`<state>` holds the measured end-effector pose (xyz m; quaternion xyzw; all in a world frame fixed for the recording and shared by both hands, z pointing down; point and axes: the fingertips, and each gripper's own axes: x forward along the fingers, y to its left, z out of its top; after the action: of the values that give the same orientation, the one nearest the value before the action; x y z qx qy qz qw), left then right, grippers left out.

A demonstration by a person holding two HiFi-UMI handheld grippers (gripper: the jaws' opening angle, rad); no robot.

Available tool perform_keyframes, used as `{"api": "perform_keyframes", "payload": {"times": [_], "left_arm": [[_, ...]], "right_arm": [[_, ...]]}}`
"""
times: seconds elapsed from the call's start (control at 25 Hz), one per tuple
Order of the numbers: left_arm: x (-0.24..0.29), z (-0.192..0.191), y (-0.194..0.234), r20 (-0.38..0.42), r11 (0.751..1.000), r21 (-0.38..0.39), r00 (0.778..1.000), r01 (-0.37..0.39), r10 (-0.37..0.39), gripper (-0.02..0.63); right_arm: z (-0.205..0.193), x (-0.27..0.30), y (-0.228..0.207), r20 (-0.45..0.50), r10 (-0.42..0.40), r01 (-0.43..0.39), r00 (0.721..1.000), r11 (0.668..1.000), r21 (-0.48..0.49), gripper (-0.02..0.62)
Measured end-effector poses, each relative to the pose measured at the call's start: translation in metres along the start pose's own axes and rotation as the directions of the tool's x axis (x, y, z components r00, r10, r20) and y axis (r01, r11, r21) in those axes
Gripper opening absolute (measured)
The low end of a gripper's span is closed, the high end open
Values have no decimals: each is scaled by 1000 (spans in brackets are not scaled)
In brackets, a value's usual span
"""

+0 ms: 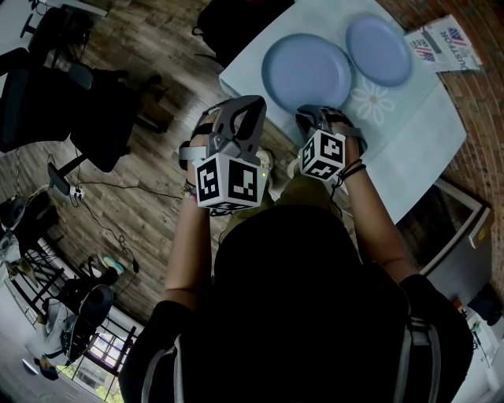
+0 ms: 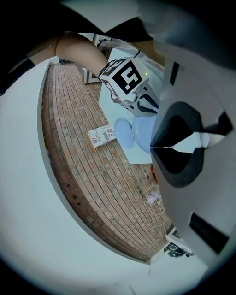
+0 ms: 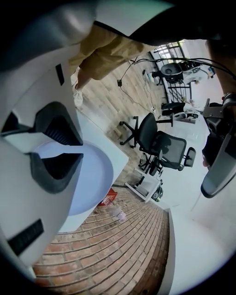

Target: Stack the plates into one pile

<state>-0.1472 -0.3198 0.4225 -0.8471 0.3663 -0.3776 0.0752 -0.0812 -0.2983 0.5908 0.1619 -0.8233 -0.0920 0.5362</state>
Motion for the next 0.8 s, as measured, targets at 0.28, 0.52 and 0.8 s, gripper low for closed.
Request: {"api": "perform_keyframes", "payload": {"times": [0.28, 0.52, 0.8], "left_arm": [[-17, 3, 3, 28, 1000, 9, 1000, -11, 10, 23], [-32, 15, 0, 85, 999, 42, 996, -14, 10, 23], [-58, 40, -7, 171, 995, 99, 985, -6, -11, 23]], "right_arm": [[21, -21, -14, 42, -82, 81, 996, 996, 25, 63], [52, -68, -42, 143, -258, 247, 956, 965, 87, 43], [88, -145, -58, 207, -453, 426, 867, 890, 161, 37]]}}
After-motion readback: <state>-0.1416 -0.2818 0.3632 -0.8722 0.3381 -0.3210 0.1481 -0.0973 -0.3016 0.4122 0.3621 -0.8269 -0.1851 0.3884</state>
